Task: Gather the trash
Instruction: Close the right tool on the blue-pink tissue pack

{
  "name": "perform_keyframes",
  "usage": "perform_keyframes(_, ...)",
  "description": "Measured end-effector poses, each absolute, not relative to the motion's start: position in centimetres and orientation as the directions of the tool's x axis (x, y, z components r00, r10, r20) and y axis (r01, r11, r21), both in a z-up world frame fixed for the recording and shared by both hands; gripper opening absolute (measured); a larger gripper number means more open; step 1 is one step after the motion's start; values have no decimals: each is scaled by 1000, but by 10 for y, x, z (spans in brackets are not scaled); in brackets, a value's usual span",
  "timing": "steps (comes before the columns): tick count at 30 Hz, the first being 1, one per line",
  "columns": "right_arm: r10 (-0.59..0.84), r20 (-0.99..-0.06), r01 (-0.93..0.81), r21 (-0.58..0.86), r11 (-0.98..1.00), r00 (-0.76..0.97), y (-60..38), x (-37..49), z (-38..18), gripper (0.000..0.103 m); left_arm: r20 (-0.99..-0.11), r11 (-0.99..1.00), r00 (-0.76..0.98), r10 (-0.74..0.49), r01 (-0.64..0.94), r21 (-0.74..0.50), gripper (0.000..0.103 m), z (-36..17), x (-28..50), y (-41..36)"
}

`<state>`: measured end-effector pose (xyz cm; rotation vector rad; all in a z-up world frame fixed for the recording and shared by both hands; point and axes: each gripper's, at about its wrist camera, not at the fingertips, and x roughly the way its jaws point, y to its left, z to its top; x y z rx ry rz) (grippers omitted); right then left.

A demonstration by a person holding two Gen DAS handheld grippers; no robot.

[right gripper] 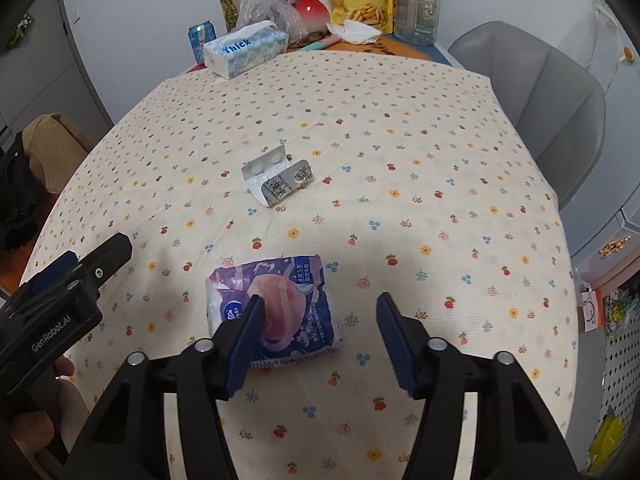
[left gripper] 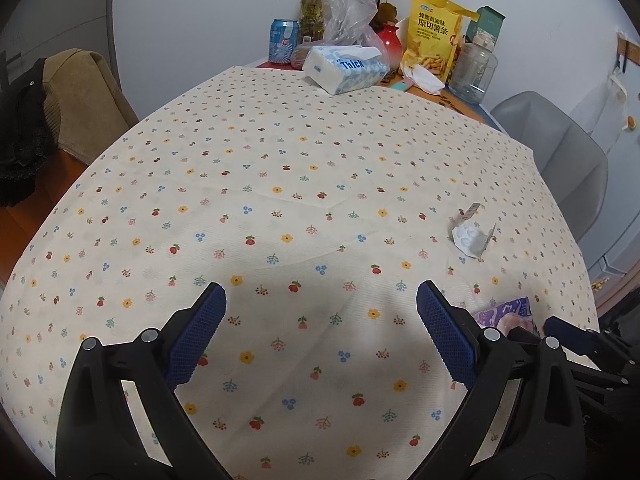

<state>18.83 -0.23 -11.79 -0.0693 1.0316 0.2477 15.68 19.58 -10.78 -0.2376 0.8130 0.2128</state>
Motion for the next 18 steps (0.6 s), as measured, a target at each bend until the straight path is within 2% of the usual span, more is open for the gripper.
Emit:
perform_keyframes(4, 195, -854, -284, 57, 957, 483, 3, 186, -117, 30, -739, 954, 667, 95, -273, -123, 95, -108, 158, 192)
perform_keyframes(5, 192, -852, -288, 51, 956, 486, 4, 186, -116, 19, -739, 955, 667, 95, -271, -122, 95, -107, 158, 191)
perform_keyframes(8, 215, -851, -290, 78, 954, 480, -2, 185, -115, 8, -736, 958, 670, 93, -263, -118, 95, -105, 160, 186)
perform_keyframes(18, 189, -798, -187, 97, 978, 572, -48, 187, -86, 4, -725, 968, 684, 77, -226, -110, 95, -93, 175, 168)
